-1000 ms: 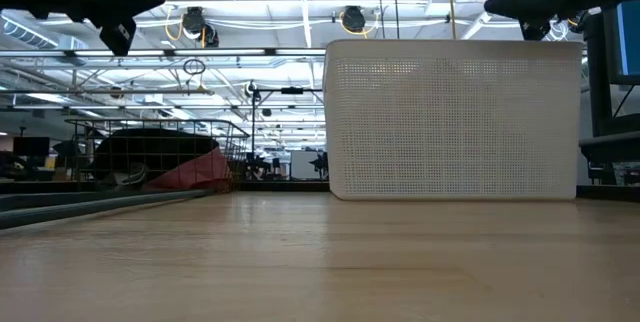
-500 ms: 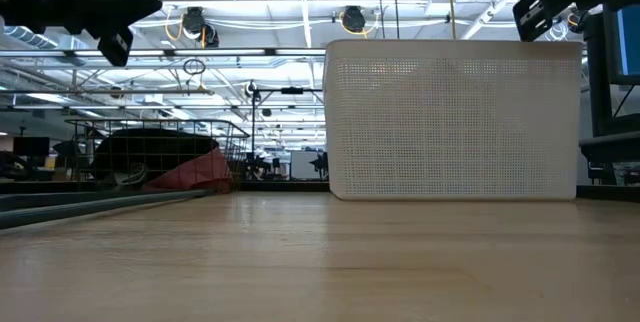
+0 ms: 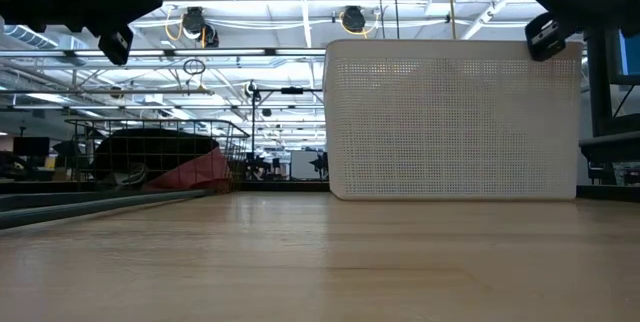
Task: Pick & Place Cloths
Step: Return to Home Position
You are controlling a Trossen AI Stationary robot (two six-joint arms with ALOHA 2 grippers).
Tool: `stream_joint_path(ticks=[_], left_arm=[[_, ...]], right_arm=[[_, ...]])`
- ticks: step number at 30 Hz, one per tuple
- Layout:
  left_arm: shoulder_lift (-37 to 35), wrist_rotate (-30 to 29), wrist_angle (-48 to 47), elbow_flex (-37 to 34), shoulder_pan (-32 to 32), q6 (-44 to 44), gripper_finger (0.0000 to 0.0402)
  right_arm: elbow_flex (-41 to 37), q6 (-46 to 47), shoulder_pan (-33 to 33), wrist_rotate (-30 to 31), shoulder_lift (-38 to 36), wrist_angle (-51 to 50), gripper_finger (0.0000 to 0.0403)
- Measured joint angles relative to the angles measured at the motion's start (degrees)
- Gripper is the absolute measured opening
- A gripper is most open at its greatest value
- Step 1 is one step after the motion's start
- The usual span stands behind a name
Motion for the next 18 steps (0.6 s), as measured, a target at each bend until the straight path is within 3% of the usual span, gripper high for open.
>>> stream_joint_path(ticks=[10, 18], left_arm=[[0.0, -0.3, 0.0, 0.0, 0.0, 0.3, 0.0049], [0.1, -0.4, -2.5, 0.0, 0.0, 0.4, 0.0049]], right_arm=[[-4.6, 0.4, 0.0, 0.7, -5.6, -0.4, 0.0], [-7.8, 0.0, 0.0, 6.2, -5.5, -0.6, 0.0]])
